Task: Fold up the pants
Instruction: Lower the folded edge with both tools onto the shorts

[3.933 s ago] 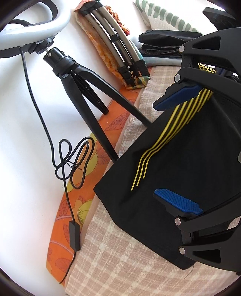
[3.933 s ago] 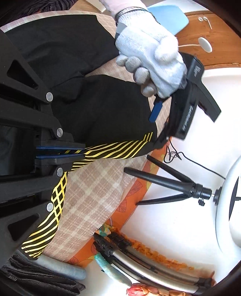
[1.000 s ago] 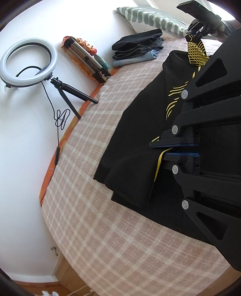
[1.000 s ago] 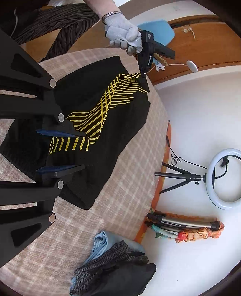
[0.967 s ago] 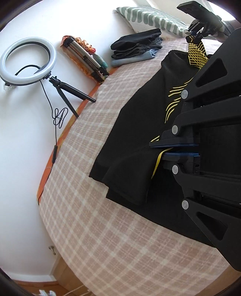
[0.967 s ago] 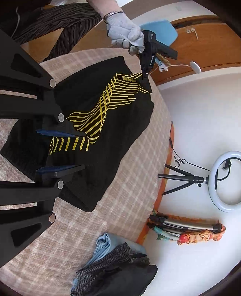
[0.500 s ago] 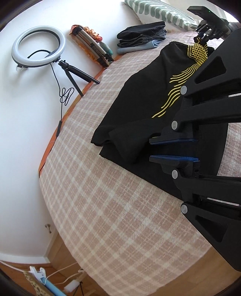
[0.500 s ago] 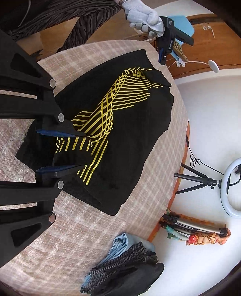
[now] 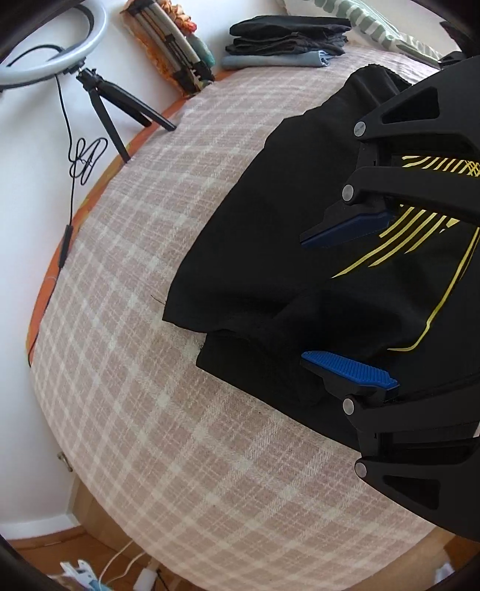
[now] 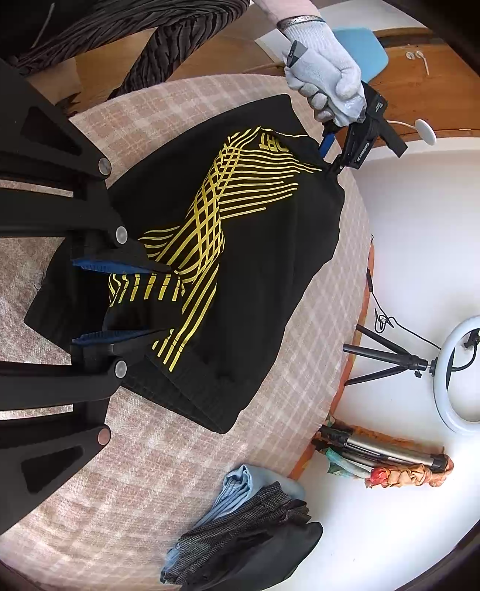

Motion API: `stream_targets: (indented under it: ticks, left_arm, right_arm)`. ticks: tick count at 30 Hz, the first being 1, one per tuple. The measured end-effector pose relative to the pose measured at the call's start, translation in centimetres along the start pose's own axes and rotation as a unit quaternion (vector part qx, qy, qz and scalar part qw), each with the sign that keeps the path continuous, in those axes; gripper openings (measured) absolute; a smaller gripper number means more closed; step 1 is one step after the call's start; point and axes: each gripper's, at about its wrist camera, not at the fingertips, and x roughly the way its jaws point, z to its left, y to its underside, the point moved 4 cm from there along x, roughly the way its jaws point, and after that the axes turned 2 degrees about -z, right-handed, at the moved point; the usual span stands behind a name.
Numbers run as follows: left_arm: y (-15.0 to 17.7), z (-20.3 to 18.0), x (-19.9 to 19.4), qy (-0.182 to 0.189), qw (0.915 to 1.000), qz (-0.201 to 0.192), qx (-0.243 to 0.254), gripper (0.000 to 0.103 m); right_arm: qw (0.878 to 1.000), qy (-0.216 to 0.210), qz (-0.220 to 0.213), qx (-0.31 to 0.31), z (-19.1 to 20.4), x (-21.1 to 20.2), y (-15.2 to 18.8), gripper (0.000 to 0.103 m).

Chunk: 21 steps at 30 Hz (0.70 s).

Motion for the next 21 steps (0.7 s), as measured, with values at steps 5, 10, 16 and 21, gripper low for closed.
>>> stream_targets:
  ticks: [5,10,16,21]
  left_arm:
    - [-0.1,1.0,0.0,0.007,0.9996,-0.027,-0.005,0.042]
    - [0.1,3.6,-1.2,0.047,0.9975,-0.041,-0.034,0.004]
    - [2.3,7.3,-4.8,0.072,0.9922,-0.084,-0.057,0.004]
    - [4.7,9.4,-6.3,0.08,0.9901,-0.097,-0.062,0.002]
  right_arm:
    - [1.0,0.0,-0.001,0.002,-0.3,0.0,0.1,0.025]
    - [1.0,0.005,0.002,-0.003,-0.2,0.4,0.2,0.025]
    - [1.0,0.01,-0.004,0.001,-0.3,-0.2,0.1,0.025]
    - [1.0,0.021,-0.012,-0.001,-0.3,-0.7,0.2,0.025]
